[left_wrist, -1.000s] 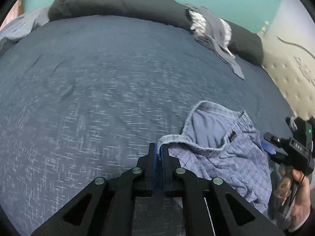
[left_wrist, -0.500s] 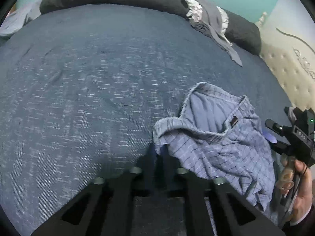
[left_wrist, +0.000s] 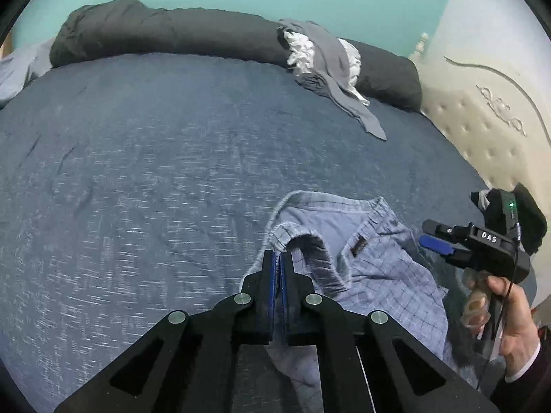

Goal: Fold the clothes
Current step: 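Hold the waistband with the left gripper while the right gripper approaches its other end, then close the right gripper on the waistband and lift the shorts with both grippers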

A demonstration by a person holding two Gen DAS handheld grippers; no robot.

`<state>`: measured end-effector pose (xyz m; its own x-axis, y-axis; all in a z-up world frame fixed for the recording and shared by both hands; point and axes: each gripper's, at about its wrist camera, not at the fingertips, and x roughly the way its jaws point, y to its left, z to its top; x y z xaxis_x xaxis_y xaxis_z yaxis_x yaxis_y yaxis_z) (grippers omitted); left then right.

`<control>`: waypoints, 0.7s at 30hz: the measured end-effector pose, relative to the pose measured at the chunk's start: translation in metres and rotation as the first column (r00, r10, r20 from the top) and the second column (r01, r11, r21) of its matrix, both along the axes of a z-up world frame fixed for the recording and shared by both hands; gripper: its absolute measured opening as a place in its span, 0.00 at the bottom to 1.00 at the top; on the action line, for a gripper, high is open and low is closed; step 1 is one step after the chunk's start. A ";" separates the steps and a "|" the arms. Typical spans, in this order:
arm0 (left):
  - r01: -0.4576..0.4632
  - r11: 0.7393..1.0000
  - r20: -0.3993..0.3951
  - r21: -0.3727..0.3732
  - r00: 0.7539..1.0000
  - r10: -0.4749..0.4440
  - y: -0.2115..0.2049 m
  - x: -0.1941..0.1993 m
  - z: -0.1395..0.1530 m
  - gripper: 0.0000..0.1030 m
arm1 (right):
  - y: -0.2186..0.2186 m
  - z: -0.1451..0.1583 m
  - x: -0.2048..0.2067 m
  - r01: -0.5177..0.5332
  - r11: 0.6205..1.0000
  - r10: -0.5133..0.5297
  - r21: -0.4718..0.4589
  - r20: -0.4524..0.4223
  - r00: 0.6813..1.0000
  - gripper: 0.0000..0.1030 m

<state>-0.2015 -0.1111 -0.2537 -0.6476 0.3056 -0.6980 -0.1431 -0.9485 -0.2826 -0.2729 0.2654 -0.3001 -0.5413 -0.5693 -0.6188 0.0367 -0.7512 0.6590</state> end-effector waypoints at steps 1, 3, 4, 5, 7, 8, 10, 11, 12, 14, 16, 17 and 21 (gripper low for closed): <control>-0.002 1.000 -0.003 0.001 1.000 0.002 -0.003 0.001 0.001 0.02 | -0.003 0.004 -0.005 -0.007 1.000 0.007 0.017 -0.001 1.000 0.54; -0.007 1.000 -0.010 0.004 1.000 0.007 -0.008 0.003 0.003 0.02 | -0.012 0.012 -0.017 -0.027 0.997 0.029 0.073 -0.015 0.999 0.56; -0.007 1.000 -0.008 0.003 1.000 0.007 -0.010 0.004 0.002 0.02 | -0.019 0.015 -0.026 -0.049 0.992 0.050 0.114 -0.008 0.999 0.58; -0.010 1.000 -0.007 0.005 1.000 0.010 -0.013 0.006 0.002 0.02 | -0.026 0.016 -0.034 -0.070 0.986 0.070 0.151 0.002 0.998 0.61; -0.017 1.000 -0.004 0.012 1.000 0.017 -0.019 0.008 0.003 0.02 | -0.038 0.011 -0.050 -0.103 0.974 0.097 0.201 0.040 0.994 0.61; -0.019 1.000 -0.006 0.018 1.000 0.019 -0.021 0.009 0.003 0.02 | -0.044 0.008 -0.058 -0.121 0.969 0.111 0.216 0.057 0.992 0.61; -0.014 1.000 -0.014 0.021 1.000 0.014 -0.022 0.012 0.007 0.02 | -0.049 0.001 -0.069 -0.142 0.973 0.131 0.185 0.070 0.989 0.61; -0.010 1.000 -0.018 0.018 1.000 0.010 -0.022 0.013 0.010 0.02 | -0.051 -0.002 -0.073 -0.141 0.976 0.131 0.167 0.073 0.989 0.56; -0.005 1.000 -0.023 0.015 1.000 0.005 -0.022 0.014 0.012 0.02 | -0.053 -0.005 -0.075 -0.150 0.974 0.137 0.167 0.083 0.987 0.33; 0.005 1.000 -0.032 0.016 0.999 -0.004 -0.022 0.019 0.017 0.02 | -0.056 -0.003 -0.072 -0.173 0.962 0.157 0.209 0.091 0.983 0.10; 0.018 0.999 -0.041 0.026 0.999 -0.017 -0.023 0.025 0.024 0.02 | -0.052 0.007 -0.064 -0.187 0.956 0.175 0.225 0.073 0.982 0.06; 0.027 0.999 -0.043 0.018 0.999 -0.026 -0.021 0.029 0.029 0.02 | -0.049 0.021 -0.055 -0.189 0.952 0.185 0.241 0.041 0.982 0.06; 0.106 0.994 -0.034 -0.035 0.994 -0.107 -0.004 0.043 0.049 0.02 | -0.025 0.078 -0.028 -0.174 0.942 0.205 0.289 -0.080 0.976 0.05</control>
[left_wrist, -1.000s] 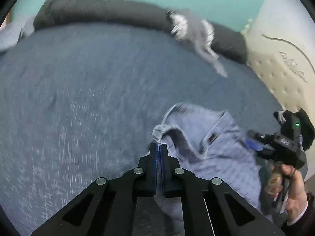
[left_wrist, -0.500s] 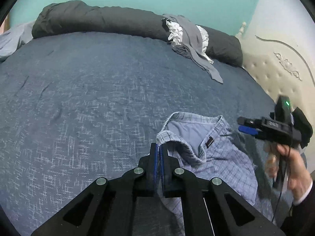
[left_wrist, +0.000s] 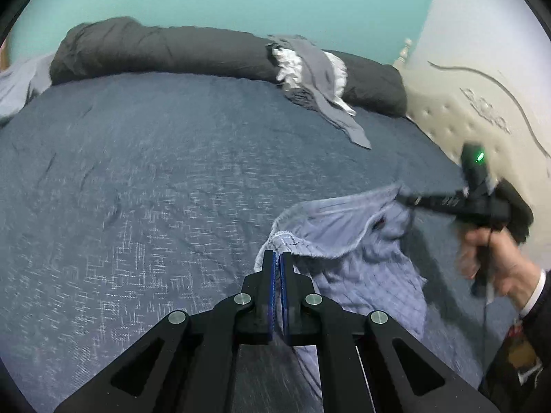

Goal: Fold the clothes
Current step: 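Close the right gripper on the waistband and lift the shorts with both grippers, then hold the shorts up by the waistband with both grippers, stretching it taut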

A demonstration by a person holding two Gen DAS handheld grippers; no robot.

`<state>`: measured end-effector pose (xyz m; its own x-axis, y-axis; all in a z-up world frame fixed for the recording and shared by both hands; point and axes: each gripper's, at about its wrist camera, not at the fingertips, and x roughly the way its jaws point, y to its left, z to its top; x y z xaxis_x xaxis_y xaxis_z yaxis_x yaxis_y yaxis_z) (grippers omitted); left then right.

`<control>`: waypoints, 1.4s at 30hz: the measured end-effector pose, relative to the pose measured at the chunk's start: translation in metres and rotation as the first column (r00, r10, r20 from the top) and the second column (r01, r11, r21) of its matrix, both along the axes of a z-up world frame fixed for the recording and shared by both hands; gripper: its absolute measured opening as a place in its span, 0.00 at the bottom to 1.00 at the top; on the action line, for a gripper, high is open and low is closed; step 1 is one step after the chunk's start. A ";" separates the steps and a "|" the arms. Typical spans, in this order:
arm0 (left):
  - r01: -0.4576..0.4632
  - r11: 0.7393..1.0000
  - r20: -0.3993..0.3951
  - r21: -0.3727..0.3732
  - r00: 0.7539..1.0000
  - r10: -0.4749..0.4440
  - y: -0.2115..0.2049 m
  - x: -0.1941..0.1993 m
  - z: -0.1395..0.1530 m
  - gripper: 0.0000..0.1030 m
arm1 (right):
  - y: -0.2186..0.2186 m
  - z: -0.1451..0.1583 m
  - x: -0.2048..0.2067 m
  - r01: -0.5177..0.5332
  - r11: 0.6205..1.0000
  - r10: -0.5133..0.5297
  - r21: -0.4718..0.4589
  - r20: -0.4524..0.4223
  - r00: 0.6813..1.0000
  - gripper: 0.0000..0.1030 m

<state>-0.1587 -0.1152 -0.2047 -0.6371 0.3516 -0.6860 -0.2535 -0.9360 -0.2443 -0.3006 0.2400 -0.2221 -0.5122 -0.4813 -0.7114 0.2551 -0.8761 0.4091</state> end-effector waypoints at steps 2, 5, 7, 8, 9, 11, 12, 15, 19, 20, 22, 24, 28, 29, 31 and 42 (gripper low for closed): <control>0.062 0.998 0.013 -0.033 0.998 -0.061 0.014 0.007 0.011 0.02 | 0.017 0.029 0.009 0.006 1.000 -0.007 -0.011 -0.046 0.999 0.05; 0.180 0.981 0.061 -0.069 0.983 -0.176 0.039 0.015 0.019 0.02 | 0.032 0.066 0.026 -0.008 1.000 0.008 0.008 -0.089 0.996 0.05; 0.280 0.957 0.116 -0.081 0.956 -0.270 0.061 0.024 0.016 0.02 | 0.035 0.082 0.038 -0.017 0.999 0.022 0.047 -0.098 0.995 0.05; 0.329 0.941 0.150 -0.082 0.937 -0.315 0.071 0.028 0.011 0.02 | 0.039 0.085 0.046 -0.017 0.998 0.023 0.067 -0.098 0.995 0.05; 0.373 0.923 0.180 -0.091 0.918 -0.353 0.083 0.033 0.004 0.02 | 0.042 0.086 0.053 -0.021 0.996 0.030 0.089 -0.095 0.995 0.05; 0.415 0.902 0.236 -0.121 0.894 -0.380 0.100 0.039 -0.014 0.02 | 0.048 0.081 0.067 -0.027 0.993 0.036 0.118 -0.076 0.996 0.05; 0.427 0.897 0.258 -0.115 0.885 -0.388 0.106 0.041 -0.023 0.02 | 0.052 0.077 0.073 -0.028 0.992 0.036 0.127 -0.064 0.997 0.05; 0.447 0.890 0.309 -0.091 0.862 -0.401 0.121 0.044 -0.047 0.03 | 0.071 0.056 0.088 -0.008 0.992 0.011 0.127 -0.023 1.000 0.05; 0.440 0.893 0.321 -0.099 0.863 -0.390 0.127 0.045 -0.057 0.04 | 0.090 0.034 0.105 0.013 0.992 -0.016 0.124 0.018 1.000 0.05; 0.428 0.898 0.318 -0.102 0.870 -0.378 0.125 0.046 -0.057 0.04 | 0.094 0.029 0.108 0.018 0.992 -0.022 0.121 0.026 0.999 0.05; 0.390 0.915 0.305 -0.106 0.889 -0.343 0.117 0.043 -0.053 0.04 | 0.100 0.022 0.110 0.029 0.994 -0.033 0.107 0.036 0.999 0.05; 0.361 0.926 0.292 -0.115 0.903 -0.315 0.110 0.041 -0.050 0.06 | 0.103 0.016 0.110 0.035 0.994 -0.039 0.100 0.041 0.998 0.05; 0.341 0.933 0.295 -0.114 0.909 -0.296 0.103 0.040 -0.053 0.16 | 0.105 0.006 0.107 0.040 0.996 -0.045 0.085 0.053 0.998 0.05; 0.344 0.932 0.294 -0.112 0.908 -0.299 0.104 0.041 -0.053 0.16 | 0.106 0.004 0.106 0.041 0.996 -0.046 0.082 0.056 0.997 0.05; 0.371 0.924 0.301 -0.088 0.895 -0.331 0.106 0.047 -0.054 0.17 | 0.106 0.001 0.104 0.044 0.996 -0.048 0.076 0.060 0.997 0.05; 0.411 0.898 0.308 -0.157 0.884 -0.351 0.131 0.065 -0.063 0.44 | 0.109 0.002 0.103 0.059 0.997 -0.063 0.056 0.070 0.996 0.05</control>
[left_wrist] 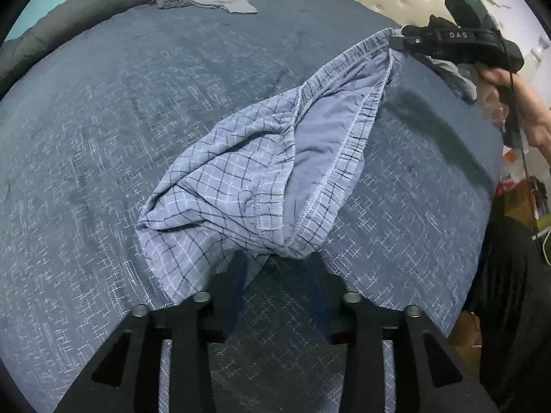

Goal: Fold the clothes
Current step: 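Hold the shorts up by the waistband with both grippers, stretching it taut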

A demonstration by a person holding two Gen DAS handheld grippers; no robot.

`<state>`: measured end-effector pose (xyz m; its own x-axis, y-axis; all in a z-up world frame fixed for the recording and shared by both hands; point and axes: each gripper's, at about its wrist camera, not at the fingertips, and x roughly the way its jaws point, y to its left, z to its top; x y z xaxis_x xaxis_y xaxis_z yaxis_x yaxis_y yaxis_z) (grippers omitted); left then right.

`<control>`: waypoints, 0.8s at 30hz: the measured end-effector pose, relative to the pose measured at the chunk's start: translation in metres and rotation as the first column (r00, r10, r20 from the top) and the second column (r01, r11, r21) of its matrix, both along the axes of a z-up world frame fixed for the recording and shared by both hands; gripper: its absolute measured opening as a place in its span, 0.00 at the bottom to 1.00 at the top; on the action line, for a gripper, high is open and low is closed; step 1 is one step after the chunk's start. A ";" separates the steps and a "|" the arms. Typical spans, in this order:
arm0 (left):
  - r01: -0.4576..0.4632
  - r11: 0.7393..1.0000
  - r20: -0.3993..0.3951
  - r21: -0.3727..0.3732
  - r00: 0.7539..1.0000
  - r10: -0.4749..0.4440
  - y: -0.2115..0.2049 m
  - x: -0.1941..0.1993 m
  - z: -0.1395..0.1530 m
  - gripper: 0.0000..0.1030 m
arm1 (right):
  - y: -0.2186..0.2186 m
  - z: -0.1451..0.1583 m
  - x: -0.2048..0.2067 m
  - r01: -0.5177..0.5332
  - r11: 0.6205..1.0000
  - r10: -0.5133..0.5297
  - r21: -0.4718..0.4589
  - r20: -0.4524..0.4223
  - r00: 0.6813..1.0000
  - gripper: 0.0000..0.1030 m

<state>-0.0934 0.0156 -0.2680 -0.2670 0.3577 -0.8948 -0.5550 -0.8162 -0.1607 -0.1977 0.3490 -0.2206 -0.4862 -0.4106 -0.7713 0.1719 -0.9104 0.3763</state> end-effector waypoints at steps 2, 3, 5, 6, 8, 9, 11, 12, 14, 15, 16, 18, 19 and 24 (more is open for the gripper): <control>-0.001 1.000 -0.002 -0.008 1.000 0.001 0.004 0.001 -0.002 0.44 | -0.001 0.000 0.000 -0.002 1.000 0.002 0.001 0.001 1.000 0.05; 0.002 1.000 -0.006 -0.020 1.000 -0.002 0.006 0.001 -0.003 0.44 | -0.001 0.000 0.001 -0.002 1.000 0.002 0.000 0.001 1.000 0.05; 0.025 0.999 -0.011 -0.041 1.000 -0.026 0.014 0.005 -0.005 0.44 | -0.002 0.000 0.001 -0.003 1.000 0.003 -0.003 0.001 1.000 0.05; 0.039 0.998 -0.017 -0.052 0.999 -0.040 0.018 0.008 -0.006 0.44 | -0.002 0.001 0.001 -0.002 1.000 0.002 -0.007 -0.001 1.000 0.05; 0.051 0.995 -0.048 -0.088 0.997 -0.055 0.025 0.012 -0.008 0.44 | -0.002 0.002 0.001 -0.003 1.000 0.003 -0.009 -0.004 1.000 0.05; 0.044 0.993 -0.065 -0.108 0.997 -0.051 0.027 0.012 -0.009 0.44 | -0.002 0.002 0.001 -0.003 1.000 0.003 -0.009 -0.005 1.000 0.05; 0.022 0.992 -0.094 -0.127 0.995 -0.034 0.028 0.010 -0.009 0.44 | -0.001 0.001 0.001 -0.001 1.000 0.001 -0.011 -0.004 1.000 0.05; 0.010 0.992 -0.104 -0.123 0.994 -0.023 0.027 0.009 -0.008 0.42 | -0.001 0.001 0.001 0.000 1.000 0.000 -0.013 -0.004 1.000 0.05; -0.010 0.994 -0.124 -0.105 0.992 -0.003 0.024 0.005 -0.003 0.33 | -0.001 0.000 0.001 0.000 1.000 0.000 -0.015 -0.003 1.000 0.05; -0.019 0.996 -0.133 -0.091 0.991 0.007 0.023 0.004 0.001 0.28 | -0.001 0.000 0.002 -0.001 1.000 0.001 -0.015 -0.002 1.000 0.05; -0.025 0.997 -0.139 -0.074 0.990 0.014 0.020 0.003 0.005 0.26 | -0.001 -0.001 0.002 -0.001 1.000 0.001 -0.016 -0.002 1.000 0.05; -0.033 0.999 -0.146 -0.041 0.989 0.027 0.015 0.000 0.012 0.24 | -0.001 -0.001 0.003 -0.004 1.000 0.004 -0.016 -0.004 1.000 0.05; -0.036 0.999 -0.148 -0.026 0.988 0.032 0.012 -0.001 0.015 0.24 | -0.001 -0.001 0.003 -0.005 1.000 0.005 -0.016 -0.004 1.000 0.05; -0.015 1.000 -0.139 0.005 0.990 0.016 0.011 -0.001 0.019 0.09 | -0.001 -0.004 0.003 -0.004 1.000 0.004 -0.020 0.000 1.000 0.05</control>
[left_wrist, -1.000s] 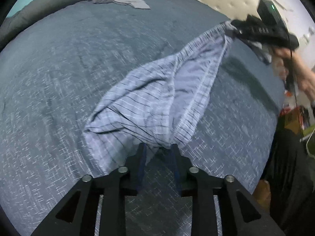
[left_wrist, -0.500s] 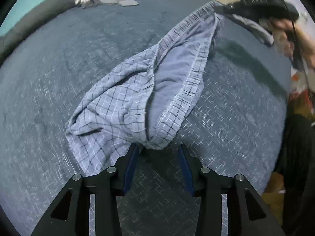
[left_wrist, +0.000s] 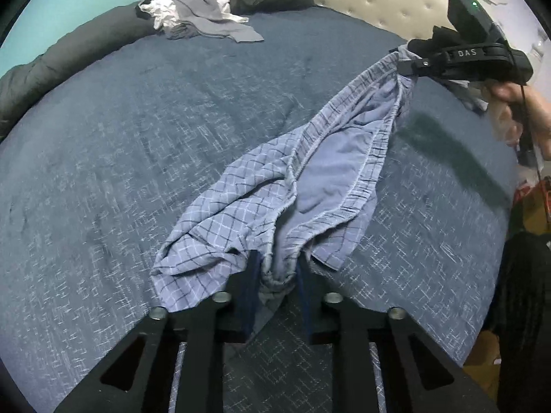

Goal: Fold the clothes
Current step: 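Hold the shorts up by the waistband with both grippers, stretching it taut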

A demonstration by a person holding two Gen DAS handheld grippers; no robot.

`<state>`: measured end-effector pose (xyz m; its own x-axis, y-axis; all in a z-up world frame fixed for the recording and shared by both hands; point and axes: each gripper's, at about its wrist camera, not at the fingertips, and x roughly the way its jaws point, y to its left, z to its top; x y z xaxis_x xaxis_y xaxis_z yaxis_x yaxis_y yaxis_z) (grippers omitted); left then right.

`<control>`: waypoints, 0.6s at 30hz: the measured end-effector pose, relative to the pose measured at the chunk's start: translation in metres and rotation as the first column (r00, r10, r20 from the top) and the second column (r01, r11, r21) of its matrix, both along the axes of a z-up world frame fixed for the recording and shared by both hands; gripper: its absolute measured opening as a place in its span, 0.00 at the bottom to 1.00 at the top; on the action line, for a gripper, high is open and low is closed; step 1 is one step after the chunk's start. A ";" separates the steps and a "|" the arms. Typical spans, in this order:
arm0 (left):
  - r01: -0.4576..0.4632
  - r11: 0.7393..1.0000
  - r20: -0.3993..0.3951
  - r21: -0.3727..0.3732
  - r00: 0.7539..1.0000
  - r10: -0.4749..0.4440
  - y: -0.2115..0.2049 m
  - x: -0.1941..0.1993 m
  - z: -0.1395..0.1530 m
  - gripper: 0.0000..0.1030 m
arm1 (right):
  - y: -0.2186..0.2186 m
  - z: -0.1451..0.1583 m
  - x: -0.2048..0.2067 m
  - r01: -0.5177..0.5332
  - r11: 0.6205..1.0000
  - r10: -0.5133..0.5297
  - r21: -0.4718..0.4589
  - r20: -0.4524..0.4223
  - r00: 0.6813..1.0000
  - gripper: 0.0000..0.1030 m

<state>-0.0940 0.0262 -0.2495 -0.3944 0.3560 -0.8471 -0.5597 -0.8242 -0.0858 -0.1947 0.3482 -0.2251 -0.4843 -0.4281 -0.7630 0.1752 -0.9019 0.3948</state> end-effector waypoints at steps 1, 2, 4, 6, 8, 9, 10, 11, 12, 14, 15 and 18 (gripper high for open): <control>-0.007 1.000 0.001 0.016 1.000 0.007 -0.002 0.000 0.002 0.08 | 0.000 0.000 0.000 0.000 1.000 0.000 -0.002 0.000 1.000 0.05; -0.015 0.999 0.002 0.032 1.000 0.015 -0.004 -0.001 0.004 0.08 | -0.001 0.000 0.001 -0.001 1.000 0.001 -0.003 -0.001 1.000 0.05; -0.034 0.997 0.002 0.063 0.999 0.034 -0.005 -0.002 0.008 0.07 | -0.001 0.001 0.002 -0.004 1.000 0.004 -0.004 -0.007 1.000 0.05; -0.057 0.995 -0.025 0.082 0.998 0.059 0.000 -0.003 0.016 0.07 | -0.002 0.004 0.004 -0.009 1.000 0.009 -0.004 -0.014 1.000 0.05; -0.077 0.992 -0.049 0.098 0.995 0.082 -0.006 -0.008 0.028 0.07 | -0.001 0.010 0.006 -0.014 1.000 0.014 -0.004 -0.030 0.999 0.05; -0.088 0.990 -0.065 0.109 0.993 0.096 -0.017 -0.012 0.038 0.07 | -0.001 0.013 0.006 -0.016 1.000 0.016 -0.004 -0.039 0.999 0.05; -0.099 0.988 -0.080 0.120 0.991 0.109 -0.028 -0.017 0.049 0.07 | -0.002 0.018 0.008 -0.017 1.000 0.016 -0.004 -0.052 0.999 0.05; -0.110 0.985 -0.100 0.130 0.987 0.124 -0.037 -0.018 0.065 0.07 | -0.002 0.023 0.009 -0.018 1.000 0.017 -0.006 -0.064 0.998 0.05; -0.121 0.983 -0.120 0.141 0.983 0.138 -0.047 -0.017 0.080 0.07 | -0.003 0.030 0.010 -0.022 1.000 0.021 -0.013 -0.076 0.997 0.05; -0.133 0.980 -0.156 0.151 0.975 0.156 -0.053 -0.017 0.107 0.07 | -0.005 0.048 0.015 -0.033 0.999 0.030 -0.024 -0.113 0.993 0.05; -0.137 0.978 -0.177 0.157 0.970 0.164 -0.058 -0.018 0.122 0.07 | -0.006 0.059 0.019 -0.042 0.998 0.037 -0.037 -0.133 0.990 0.05; -0.140 0.976 -0.237 0.168 0.955 0.178 -0.065 -0.017 0.161 0.07 | -0.011 0.092 0.029 -0.069 0.996 0.057 -0.057 -0.192 0.980 0.05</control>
